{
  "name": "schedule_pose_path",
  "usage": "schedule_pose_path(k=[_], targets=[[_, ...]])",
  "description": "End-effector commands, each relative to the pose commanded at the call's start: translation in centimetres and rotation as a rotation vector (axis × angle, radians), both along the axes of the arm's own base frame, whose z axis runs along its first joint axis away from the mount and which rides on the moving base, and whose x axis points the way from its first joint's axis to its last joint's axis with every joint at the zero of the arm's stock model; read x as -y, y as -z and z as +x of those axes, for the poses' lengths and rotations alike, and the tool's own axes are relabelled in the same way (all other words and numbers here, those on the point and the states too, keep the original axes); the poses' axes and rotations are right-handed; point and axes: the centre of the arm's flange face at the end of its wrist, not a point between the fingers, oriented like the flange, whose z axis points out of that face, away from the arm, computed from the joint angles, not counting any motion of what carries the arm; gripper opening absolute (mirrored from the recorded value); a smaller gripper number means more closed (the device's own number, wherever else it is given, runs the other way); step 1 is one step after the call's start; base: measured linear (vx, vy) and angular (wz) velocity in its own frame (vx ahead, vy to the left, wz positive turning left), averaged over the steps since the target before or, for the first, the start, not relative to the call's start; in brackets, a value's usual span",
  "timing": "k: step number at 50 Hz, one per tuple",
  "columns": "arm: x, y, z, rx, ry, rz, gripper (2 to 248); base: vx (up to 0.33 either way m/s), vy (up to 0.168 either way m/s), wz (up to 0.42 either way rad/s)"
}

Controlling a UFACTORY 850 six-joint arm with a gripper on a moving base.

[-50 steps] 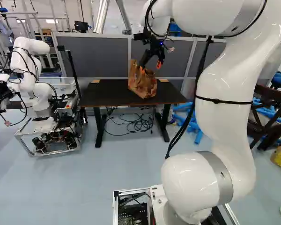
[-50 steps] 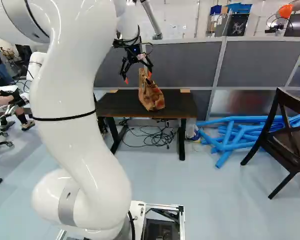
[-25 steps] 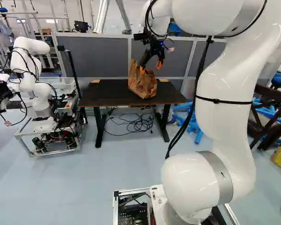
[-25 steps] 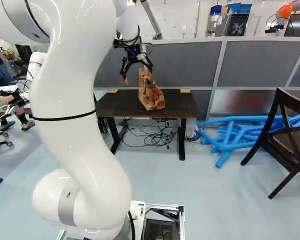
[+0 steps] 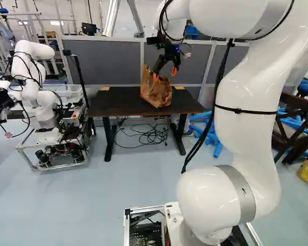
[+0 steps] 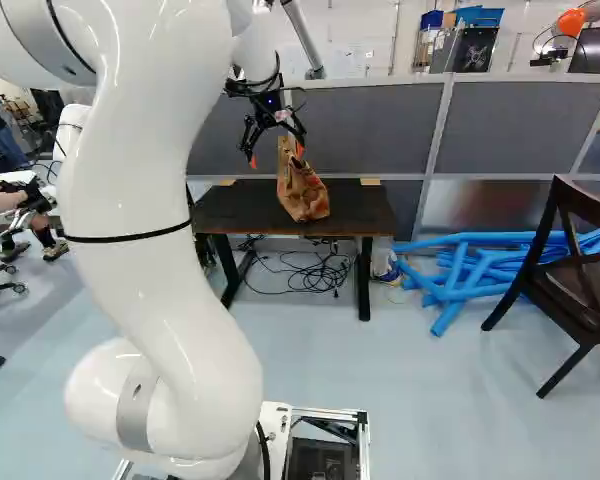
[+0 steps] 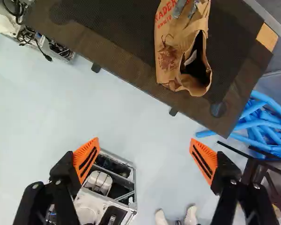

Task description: Pick up the bag on the ground and place it on the table

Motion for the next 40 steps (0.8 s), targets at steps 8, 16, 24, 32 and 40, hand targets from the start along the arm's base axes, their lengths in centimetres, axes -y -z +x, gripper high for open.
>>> schedule_pose_path(k=[8, 16, 24, 32, 40], targets=[[0.0, 0.4, -0.2, 0.013, 0.007, 0.001, 247, 0.000, 0.000, 0.000], [0.0, 0.9, -0.4, 0.029, 0.017, 0.003, 247, 0.000, 0.000, 0.000], [0.0, 1.6, -0.8, 0.049, 0.029, 0.005, 247, 0.000, 0.000, 0.000], [0.1, 2.4, -1.2, 0.073, 0.042, 0.009, 247, 0.000, 0.000, 0.000], [0.1, 3.3, -1.7, 0.101, 0.058, 0.013, 247, 0.000, 0.000, 0.000]])
